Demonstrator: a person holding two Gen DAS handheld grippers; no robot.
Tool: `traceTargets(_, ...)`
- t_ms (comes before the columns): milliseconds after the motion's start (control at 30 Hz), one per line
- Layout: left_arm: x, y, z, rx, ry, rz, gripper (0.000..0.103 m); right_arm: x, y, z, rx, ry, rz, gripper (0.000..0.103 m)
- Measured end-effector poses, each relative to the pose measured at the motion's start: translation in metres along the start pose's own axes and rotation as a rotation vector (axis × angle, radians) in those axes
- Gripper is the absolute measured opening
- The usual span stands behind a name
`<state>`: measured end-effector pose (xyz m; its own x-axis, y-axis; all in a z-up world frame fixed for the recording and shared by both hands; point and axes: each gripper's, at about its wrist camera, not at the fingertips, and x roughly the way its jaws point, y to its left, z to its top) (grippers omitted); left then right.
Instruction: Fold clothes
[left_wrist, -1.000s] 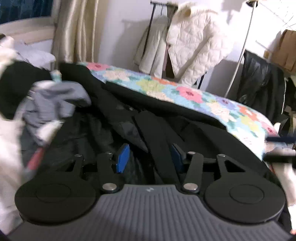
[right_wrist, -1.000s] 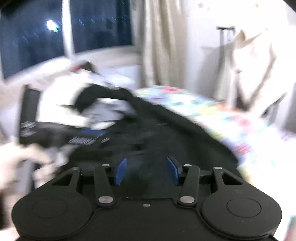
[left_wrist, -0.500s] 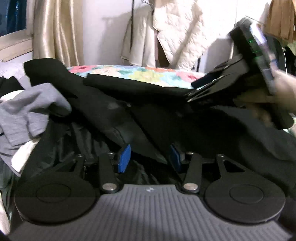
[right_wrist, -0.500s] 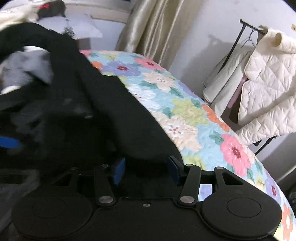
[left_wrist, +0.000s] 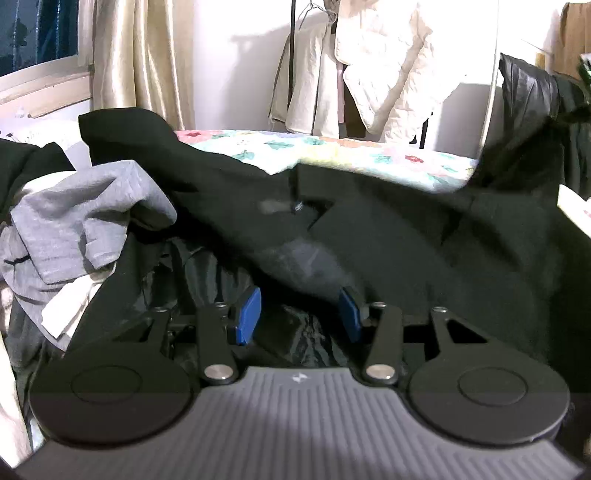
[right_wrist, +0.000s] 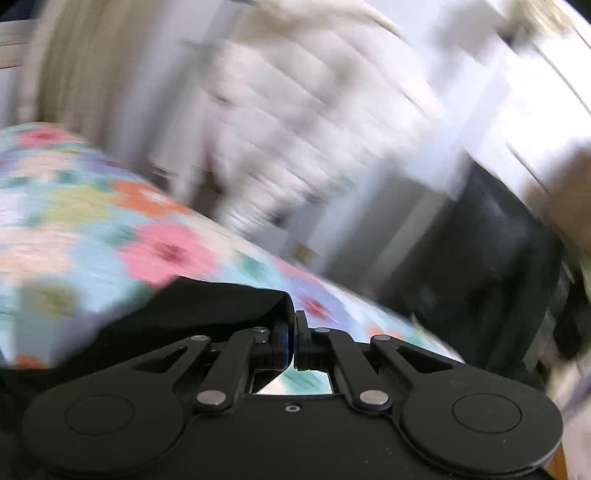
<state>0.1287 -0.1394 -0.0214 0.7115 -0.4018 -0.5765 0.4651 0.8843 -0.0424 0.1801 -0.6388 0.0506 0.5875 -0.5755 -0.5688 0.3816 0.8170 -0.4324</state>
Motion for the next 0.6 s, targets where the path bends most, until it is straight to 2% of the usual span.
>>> traceTargets(33, 0.003, 0.0, -0.001, -0.005, 0.006, -0.008, 0.045, 0.004, -0.011, -0.013, 0.039, 0.036, -0.011, 0.002)
traceTargets(133, 0.013, -0.003, -0.005, -0.005, 0.044, -0.018, 0.045, 0.017, -0.044, -0.051, 0.155, 0.147, -0.039, 0.018)
traceTargets(200, 0.019, -0.01, -0.008, 0.037, 0.064, 0.006, 0.045, -0.001, -0.051, -0.076, 0.267, 0.142, 0.009, 0.039)
traceTargets(300, 0.019, -0.017, -0.009, 0.079, 0.077, 0.025, 0.045, -0.053, -0.042, -0.106, 0.343, 0.115, 0.121, 0.044)
traceTargets(400, 0.009, -0.019, -0.006, 0.093, 0.07, 0.033, 0.047, -0.121, -0.012, -0.132, 0.318, 0.104, 0.319, 0.046)
traceTargets(467, -0.001, -0.019, -0.001, 0.112, 0.065, 0.067, 0.047, -0.167, 0.012, -0.148, 0.28, 0.109, 0.436, 0.048)
traceTargets(567, -0.024, -0.012, 0.001, 0.108, 0.05, 0.098, 0.048, -0.242, 0.03, -0.173, 0.276, 0.101, 0.566, 0.056)
traceTargets(600, -0.033, -0.008, 0.002, 0.097, 0.045, 0.102, 0.048, -0.263, 0.032, -0.18, 0.285, 0.098, 0.585, 0.058)
